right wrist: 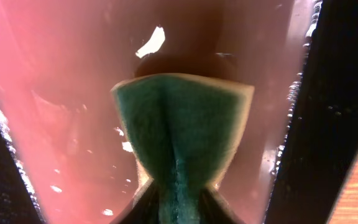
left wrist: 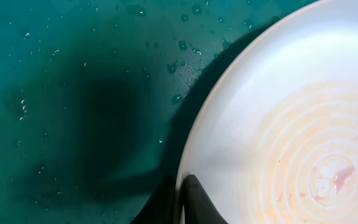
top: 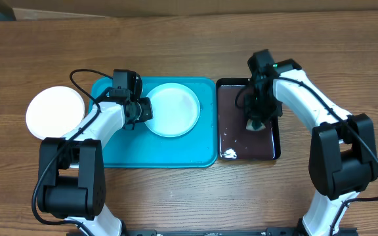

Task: Clean dirty plates on tray and stack at the side
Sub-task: 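Return the sponge to the black tray and raise the right gripper, then lift the light-blue plate with the left gripper and tilt it over the black tray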

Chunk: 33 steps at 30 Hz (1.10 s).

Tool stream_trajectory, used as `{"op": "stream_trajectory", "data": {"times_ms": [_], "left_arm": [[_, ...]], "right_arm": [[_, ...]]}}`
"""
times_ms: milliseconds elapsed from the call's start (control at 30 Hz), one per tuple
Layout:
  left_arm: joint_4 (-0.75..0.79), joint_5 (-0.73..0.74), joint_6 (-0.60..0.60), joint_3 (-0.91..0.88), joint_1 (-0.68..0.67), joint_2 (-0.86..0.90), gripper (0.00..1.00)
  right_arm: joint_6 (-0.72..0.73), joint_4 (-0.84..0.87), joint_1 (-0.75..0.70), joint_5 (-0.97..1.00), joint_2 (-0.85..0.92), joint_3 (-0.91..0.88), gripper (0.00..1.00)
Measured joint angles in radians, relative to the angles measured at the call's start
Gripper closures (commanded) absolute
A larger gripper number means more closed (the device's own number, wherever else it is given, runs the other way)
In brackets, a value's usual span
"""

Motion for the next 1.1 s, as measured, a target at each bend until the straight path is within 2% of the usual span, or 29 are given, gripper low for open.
{"op": "stream_trajectory", "data": {"times_ms": [67, 200, 267, 433, 567, 600, 633, 867, 1033, 1100], "left_arm": [[0.0, 0.0, 0.0, 0.0, 0.0, 0.0, 0.89], [0.0, 0.0, 0.0, -0.003, 0.0, 0.0, 0.84], [0.0, 0.0, 0.0, -0.004, 0.0, 0.0, 0.8], [-0.007, 0.0, -0.001, -0.004, 0.0, 0.0, 0.71], [-0.01, 0.0, 0.0, -0.005, 0.0, 0.0, 0.7], [-0.011, 0.0, 0.0, -0.005, 0.0, 0.0, 0.71], [-0.011, 0.0, 0.0, -0.005, 0.0, 0.0, 0.7], [-0.01, 0.0, 0.0, -0.008, 0.0, 0.0, 0.72], [0.026, 0.0, 0.0, -0.023, 0.0, 0.0, 0.72], [0.029, 0.0, -0.001, -0.025, 0.0, -0.001, 0.76]], "right_arm": [[-0.002, 0.008, 0.0, 0.0, 0.0, -0.003, 0.6], [0.001, 0.004, -0.001, 0.0, 0.0, 0.008, 0.36], [-0.006, -0.014, -0.004, 0.0, 0.0, 0.032, 0.28], [-0.007, -0.066, -0.048, -0.001, 0.0, 0.166, 0.16], [-0.005, -0.057, -0.134, 0.0, 0.0, 0.24, 0.11], [-0.006, -0.053, -0.166, 0.0, 0.0, 0.246, 0.03], [-0.005, -0.051, -0.2, 0.0, 0.0, 0.247, 0.0], [-0.005, -0.053, -0.365, 0.006, 0.0, 0.247, 0.0], [-0.005, -0.046, -0.4, 0.006, 0.0, 0.247, 0.0], [-0.005, -0.045, -0.404, 0.007, 0.0, 0.247, 0.0]]}}
